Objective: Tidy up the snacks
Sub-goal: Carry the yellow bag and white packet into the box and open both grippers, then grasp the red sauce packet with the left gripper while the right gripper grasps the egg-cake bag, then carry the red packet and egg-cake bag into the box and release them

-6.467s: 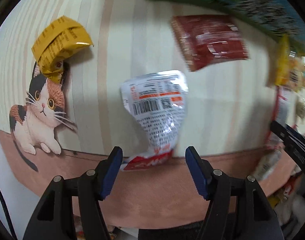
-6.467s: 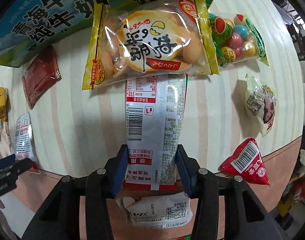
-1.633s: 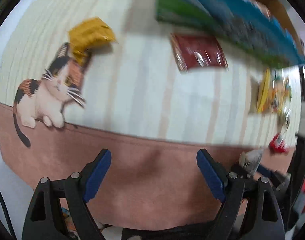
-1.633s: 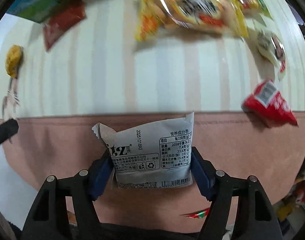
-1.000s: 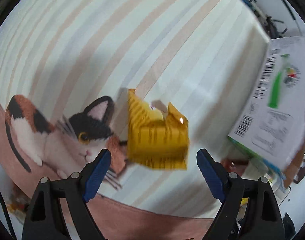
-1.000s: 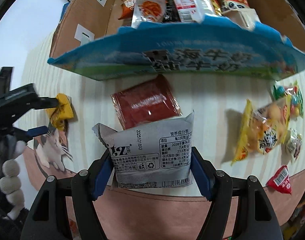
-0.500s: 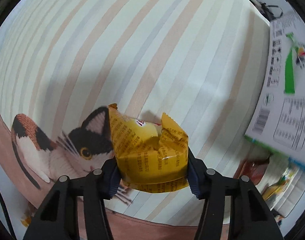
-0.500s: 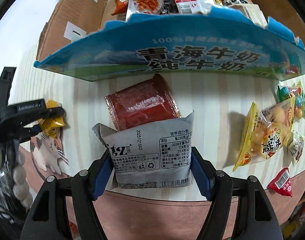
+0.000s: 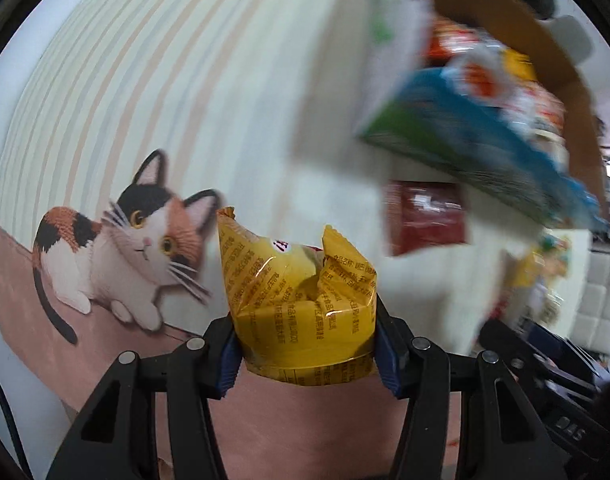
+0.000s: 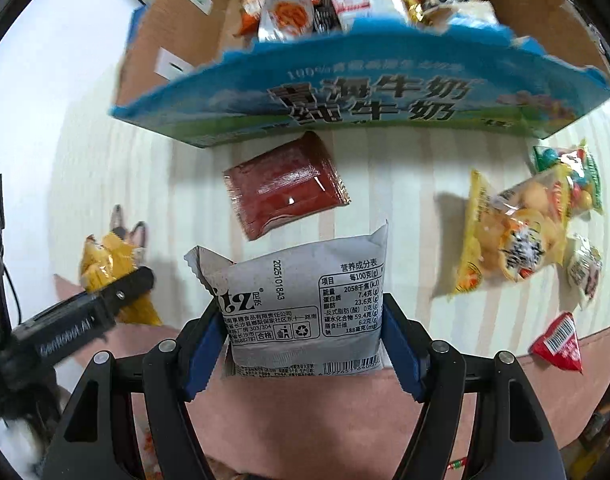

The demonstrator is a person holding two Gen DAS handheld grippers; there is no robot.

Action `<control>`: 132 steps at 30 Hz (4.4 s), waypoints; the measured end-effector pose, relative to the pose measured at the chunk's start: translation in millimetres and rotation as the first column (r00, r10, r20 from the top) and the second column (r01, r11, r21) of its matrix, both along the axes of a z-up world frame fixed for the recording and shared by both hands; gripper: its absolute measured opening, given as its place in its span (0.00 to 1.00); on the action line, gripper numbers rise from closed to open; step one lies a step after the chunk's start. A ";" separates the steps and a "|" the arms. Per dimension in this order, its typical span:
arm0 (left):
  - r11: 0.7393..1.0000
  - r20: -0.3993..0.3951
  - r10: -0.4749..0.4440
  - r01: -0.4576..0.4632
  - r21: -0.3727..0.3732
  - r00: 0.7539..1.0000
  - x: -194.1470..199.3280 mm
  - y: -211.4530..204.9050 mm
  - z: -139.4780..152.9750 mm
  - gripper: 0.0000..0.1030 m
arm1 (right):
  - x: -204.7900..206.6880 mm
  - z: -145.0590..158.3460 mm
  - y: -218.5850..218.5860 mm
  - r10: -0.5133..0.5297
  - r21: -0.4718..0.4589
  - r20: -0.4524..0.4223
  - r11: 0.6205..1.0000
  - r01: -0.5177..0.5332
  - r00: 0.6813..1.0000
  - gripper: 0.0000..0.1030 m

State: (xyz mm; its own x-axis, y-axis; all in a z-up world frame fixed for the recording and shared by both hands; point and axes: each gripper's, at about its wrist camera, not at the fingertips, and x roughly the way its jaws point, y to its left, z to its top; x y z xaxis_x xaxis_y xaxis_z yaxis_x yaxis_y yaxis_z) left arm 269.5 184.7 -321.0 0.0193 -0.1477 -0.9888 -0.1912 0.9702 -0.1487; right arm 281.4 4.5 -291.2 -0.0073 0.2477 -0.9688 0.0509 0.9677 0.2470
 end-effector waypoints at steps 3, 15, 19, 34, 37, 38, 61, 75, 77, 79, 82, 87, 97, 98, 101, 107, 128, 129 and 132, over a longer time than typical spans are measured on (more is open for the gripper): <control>0.999 0.076 -0.041 0.044 -0.032 0.996 3.5 -19.2 47.9 0.51 | -2.8 26.7 -13.4 -0.002 0.024 0.041 1.000 0.001 0.999 0.73; 0.989 0.186 -0.121 0.135 -0.065 0.975 115.3 -49.0 127.6 0.51 | 71.8 134.7 -84.1 -0.114 0.085 0.227 0.992 0.097 0.967 0.73; 0.989 0.120 -0.136 0.142 -0.039 0.983 154.4 -57.0 102.6 0.51 | 113.1 123.1 -93.3 -0.135 0.063 0.206 0.990 0.124 0.969 0.73; 0.986 -0.147 -0.164 0.160 -0.041 0.975 187.1 -66.2 -0.4 0.55 | 169.2 40.1 -96.5 -0.117 -0.038 0.047 0.992 0.119 0.992 0.83; 0.988 -0.139 -0.152 0.152 -0.007 0.979 186.3 -65.4 -5.5 0.76 | 171.4 28.0 -96.3 -0.086 -0.102 0.028 0.991 0.089 0.996 0.91; 0.988 -0.137 -0.151 0.150 -0.020 0.979 185.8 -66.0 -6.2 0.78 | 171.5 25.3 -96.7 -0.083 -0.104 0.021 0.991 0.085 0.996 0.91; 0.928 0.286 -0.358 0.305 0.214 0.889 77.0 -83.4 107.1 0.91 | 85.2 69.0 -137.9 -0.213 0.141 0.099 0.970 0.198 0.972 0.94; 0.729 -0.002 -0.658 0.638 0.247 0.753 59.1 -106.2 -58.1 0.91 | -2.9 -16.4 -166.5 -0.312 0.129 -0.041 0.941 0.314 0.949 0.94; 0.706 -0.015 -0.683 0.666 0.242 0.730 64.6 -113.1 -66.6 0.91 | -3.8 -19.6 -169.0 -0.321 0.129 -0.040 0.937 0.324 0.946 0.94; 0.701 -0.027 -0.696 0.686 0.195 0.718 69.5 -119.3 -73.9 0.91 | -4.2 -20.6 -172.0 -0.340 0.123 -0.039 0.932 0.342 0.940 0.94; 0.712 -0.041 -0.690 0.687 0.146 0.723 73.4 -126.3 -81.7 0.91 | -0.3 -26.1 -181.6 -0.403 0.110 -0.064 0.906 0.408 0.913 0.94; 0.719 -0.033 -0.691 0.691 0.074 0.722 61.8 -142.7 -80.8 0.91 | 4.3 -44.7 -205.2 -0.539 0.105 -0.110 0.829 0.549 0.835 0.94; 0.791 0.001 -0.612 0.612 -0.013 0.791 39.9 -125.9 -64.3 0.91 | 29.0 -70.1 -211.4 -0.595 0.016 -0.128 0.798 0.602 0.793 0.94; 0.813 0.010 -0.583 0.583 0.011 0.813 42.6 -118.3 -60.5 0.91 | 29.5 -71.6 -208.4 -0.593 0.003 -0.129 0.801 0.598 0.795 0.93; 0.834 0.039 -0.550 0.547 0.068 0.834 44.1 -105.6 -54.9 0.91 | 29.8 -77.8 -203.5 -0.573 -0.037 -0.124 0.818 0.574 0.810 0.87; 0.747 0.020 -0.657 0.647 0.154 0.754 57.1 -139.1 -58.8 0.91 | 23.8 -81.5 -194.5 -0.468 -0.058 -0.127 0.884 0.464 0.875 0.73; 0.917 -0.212 -0.372 0.393 0.066 0.904 21.2 -130.5 -92.8 0.58 | -21.5 -91.4 -71.3 0.029 -0.136 -0.207 0.989 -0.058 0.978 0.65; 0.926 -0.218 -0.352 0.372 0.057 0.910 23.9 -129.8 -97.3 0.58 | -24.3 -92.5 -63.7 0.063 -0.139 -0.219 0.986 -0.095 0.974 0.66; 0.951 -0.233 -0.294 0.308 0.030 0.927 26.1 -110.5 -108.2 0.58 | -28.1 -93.2 -53.2 0.066 -0.118 -0.230 0.988 -0.095 0.971 0.77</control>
